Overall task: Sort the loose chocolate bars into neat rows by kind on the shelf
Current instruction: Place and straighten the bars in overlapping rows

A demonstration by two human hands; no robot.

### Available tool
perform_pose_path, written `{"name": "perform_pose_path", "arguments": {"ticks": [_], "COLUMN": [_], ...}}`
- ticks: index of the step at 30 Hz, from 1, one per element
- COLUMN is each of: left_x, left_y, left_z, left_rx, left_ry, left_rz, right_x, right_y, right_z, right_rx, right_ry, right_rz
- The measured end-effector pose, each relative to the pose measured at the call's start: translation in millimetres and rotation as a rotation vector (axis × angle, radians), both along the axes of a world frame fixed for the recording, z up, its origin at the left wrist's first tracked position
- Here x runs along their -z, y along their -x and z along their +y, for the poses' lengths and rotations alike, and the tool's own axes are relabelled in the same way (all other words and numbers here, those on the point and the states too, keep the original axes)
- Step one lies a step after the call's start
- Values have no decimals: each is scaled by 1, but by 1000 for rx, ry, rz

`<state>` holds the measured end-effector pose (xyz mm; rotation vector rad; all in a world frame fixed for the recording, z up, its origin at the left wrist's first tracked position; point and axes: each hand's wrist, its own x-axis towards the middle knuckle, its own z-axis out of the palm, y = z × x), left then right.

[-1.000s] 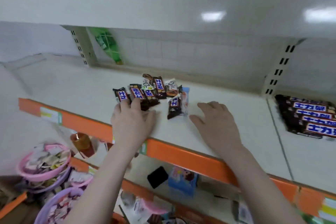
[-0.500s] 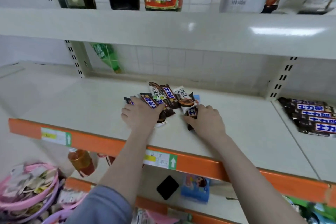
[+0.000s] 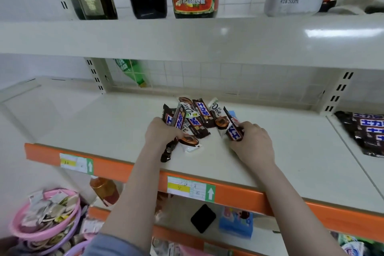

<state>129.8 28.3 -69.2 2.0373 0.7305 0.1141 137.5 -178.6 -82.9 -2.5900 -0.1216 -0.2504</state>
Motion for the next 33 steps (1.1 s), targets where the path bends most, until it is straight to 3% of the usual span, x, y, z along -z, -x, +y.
{"name": "perform_pose_path", "arguments": {"ticks": [9,12,22,28,33], "left_x": [-10,-11,-11,-14,-18], "left_y": [44,50,56,52,44], "left_z": [-9,-19,-60,-104,-162], "left_rx": [52,31,58,145,233], "left_ry": [801,959,1042,970,875], "left_rz": [-216,-231,-259,-269,-248], "right_x": [-1,-6,-9,-19,-23], "right_y": [15,24,45,60,58], "right_z": [-19,-29,-77,-116,-177], "right_rx": [13,48,75,11,-22], "right_ry": [-224,-303,-626,-1055,-1300], "right_rz": [1,-16,-97,45,293]}}
